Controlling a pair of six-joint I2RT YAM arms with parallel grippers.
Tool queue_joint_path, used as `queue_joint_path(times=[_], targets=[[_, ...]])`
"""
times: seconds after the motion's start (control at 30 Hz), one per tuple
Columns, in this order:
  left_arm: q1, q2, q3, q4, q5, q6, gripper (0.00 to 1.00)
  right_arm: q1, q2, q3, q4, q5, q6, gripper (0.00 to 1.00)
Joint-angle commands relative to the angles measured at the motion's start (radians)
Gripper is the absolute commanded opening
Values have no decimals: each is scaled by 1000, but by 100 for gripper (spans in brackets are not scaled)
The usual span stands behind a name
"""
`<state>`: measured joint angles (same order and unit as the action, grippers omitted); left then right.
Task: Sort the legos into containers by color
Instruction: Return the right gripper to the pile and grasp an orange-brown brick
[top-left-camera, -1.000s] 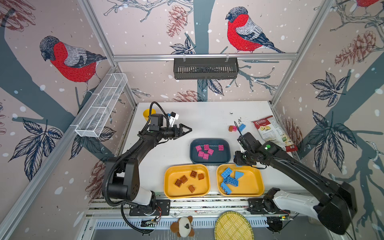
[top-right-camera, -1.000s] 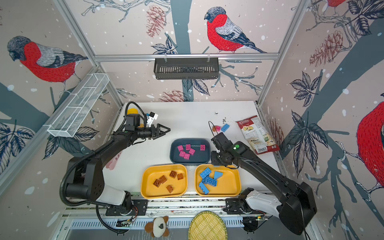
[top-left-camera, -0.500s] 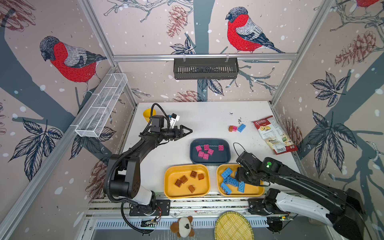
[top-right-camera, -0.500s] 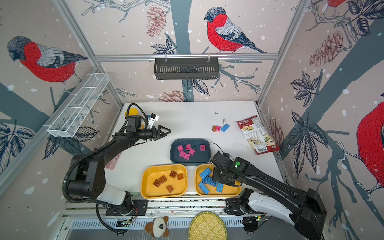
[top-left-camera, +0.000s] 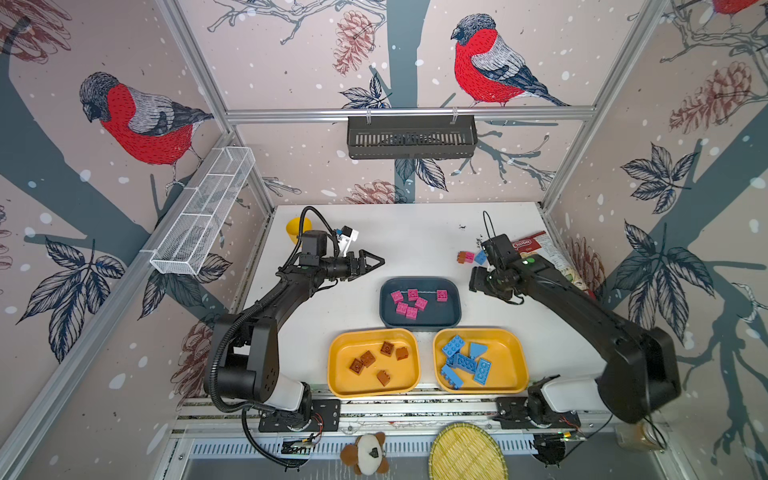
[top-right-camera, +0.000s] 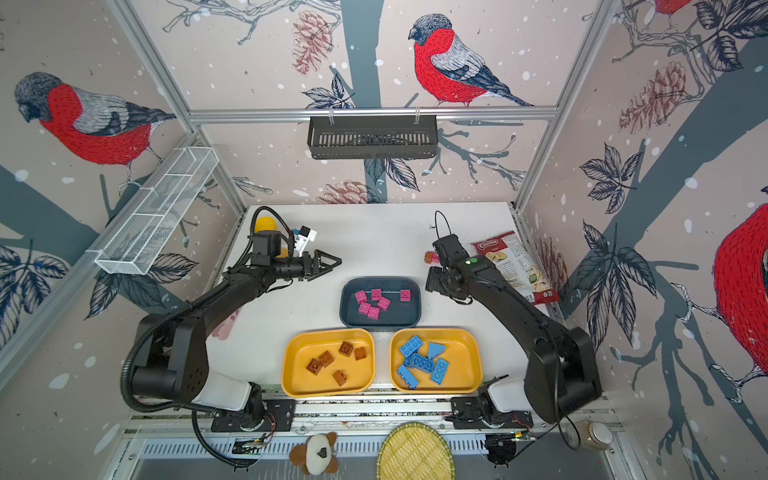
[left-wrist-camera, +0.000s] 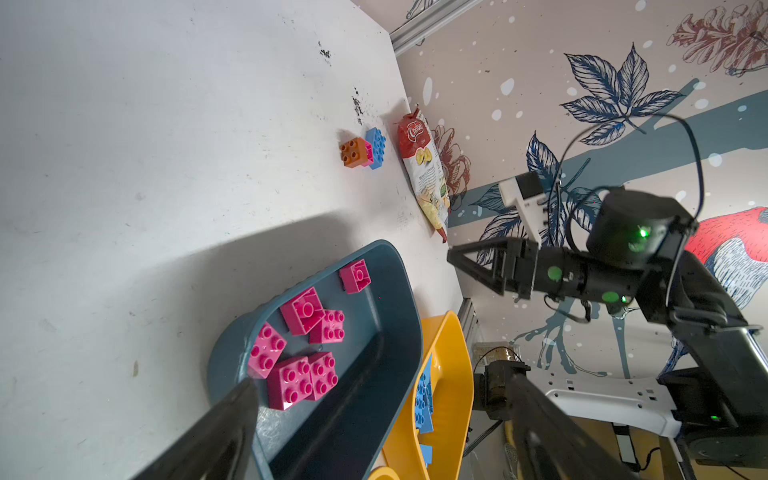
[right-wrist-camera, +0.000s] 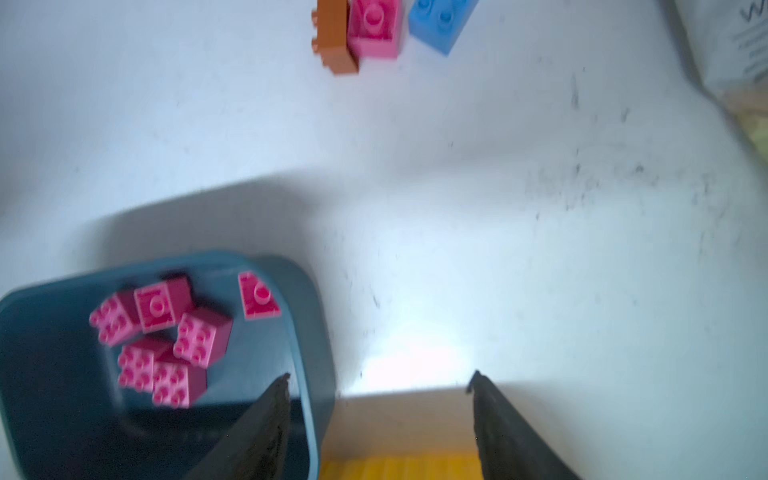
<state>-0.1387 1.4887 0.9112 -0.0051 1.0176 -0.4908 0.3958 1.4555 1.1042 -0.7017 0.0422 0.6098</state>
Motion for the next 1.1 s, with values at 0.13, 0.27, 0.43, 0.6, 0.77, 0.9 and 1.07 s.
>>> queue_joint_path(times=[0.13, 0.27, 0.43, 0.6, 0.77, 0.9, 1.07], targets=[[1, -8, -4, 35, -4, 2, 93, -33, 242, 119, 172, -31, -104, 68], [1, 1, 6, 24, -11, 10, 93, -33, 367, 188, 210, -25, -116, 67], [2, 21, 19, 3, -11, 24, 93, -44, 498, 273, 234, 0, -130, 66], [7, 21, 18, -4, -20, 30, 93, -55, 584, 341, 223, 19, -146, 66], [10, 30, 22, -15, -21, 36, 93, -62, 634, 385, 228, 3, -158, 65], [11, 30, 28, -28, -28, 46, 93, -58, 662, 415, 228, -8, -165, 65], [11, 35, 28, -34, -31, 48, 93, -50, 695, 460, 217, -5, -175, 63]])
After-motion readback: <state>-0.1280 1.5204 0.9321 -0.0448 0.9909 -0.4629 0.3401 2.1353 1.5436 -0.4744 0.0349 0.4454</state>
